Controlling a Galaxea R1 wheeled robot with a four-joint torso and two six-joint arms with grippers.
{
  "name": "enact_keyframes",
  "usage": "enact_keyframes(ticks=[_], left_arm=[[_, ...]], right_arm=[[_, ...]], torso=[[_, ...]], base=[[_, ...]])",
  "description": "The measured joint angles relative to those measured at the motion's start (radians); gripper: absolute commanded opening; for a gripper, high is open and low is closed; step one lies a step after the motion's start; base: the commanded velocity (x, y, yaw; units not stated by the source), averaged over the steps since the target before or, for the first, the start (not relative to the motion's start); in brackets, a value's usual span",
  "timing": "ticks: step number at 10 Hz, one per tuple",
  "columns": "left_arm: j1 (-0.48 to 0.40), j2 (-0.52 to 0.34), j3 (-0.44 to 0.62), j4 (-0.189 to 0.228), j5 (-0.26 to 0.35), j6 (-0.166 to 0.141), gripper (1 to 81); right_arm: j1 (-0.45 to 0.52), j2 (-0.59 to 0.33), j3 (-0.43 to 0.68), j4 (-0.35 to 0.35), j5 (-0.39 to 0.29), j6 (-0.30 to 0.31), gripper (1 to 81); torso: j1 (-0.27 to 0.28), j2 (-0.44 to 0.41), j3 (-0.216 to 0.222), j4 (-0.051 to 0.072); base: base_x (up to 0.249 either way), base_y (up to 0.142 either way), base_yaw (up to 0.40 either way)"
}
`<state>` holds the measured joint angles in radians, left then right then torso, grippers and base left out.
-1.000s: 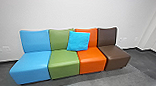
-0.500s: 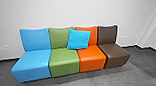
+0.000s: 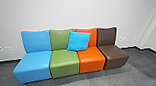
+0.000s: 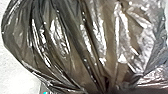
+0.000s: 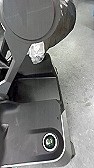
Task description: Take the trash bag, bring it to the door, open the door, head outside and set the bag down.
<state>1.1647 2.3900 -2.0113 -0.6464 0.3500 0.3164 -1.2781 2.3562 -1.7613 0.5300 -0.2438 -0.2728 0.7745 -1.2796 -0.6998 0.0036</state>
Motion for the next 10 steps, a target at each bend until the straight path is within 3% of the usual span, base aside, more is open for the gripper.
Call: enact_keyframes(ticks=[2,6,10], left_arm=[[0.063,0.041,-0.059,0.000,-0.004,0.050,1.0],[0.126,0.151,-0.283,0.000,-0.022,0.129,1.0],[0.167,0.282,-0.479,-0.001,-0.029,0.175,1.0]], right_arm=[[-0.025,0.058,-0.050,0.000,0.029,-0.008,81.1],[-0.104,0.157,-0.186,0.001,0.095,-0.009,81.1],[-0.137,0.249,-0.331,0.004,0.147,-0.013,81.1]], torso=[[-0.047,0.071,0.029,0.000],[-0.139,0.213,0.038,0.000],[-0.233,0.358,0.038,0.000]], base=[[0.000,0.000,0.000],[0.000,0.000,0.000],[0.000,0.000,0.000]])
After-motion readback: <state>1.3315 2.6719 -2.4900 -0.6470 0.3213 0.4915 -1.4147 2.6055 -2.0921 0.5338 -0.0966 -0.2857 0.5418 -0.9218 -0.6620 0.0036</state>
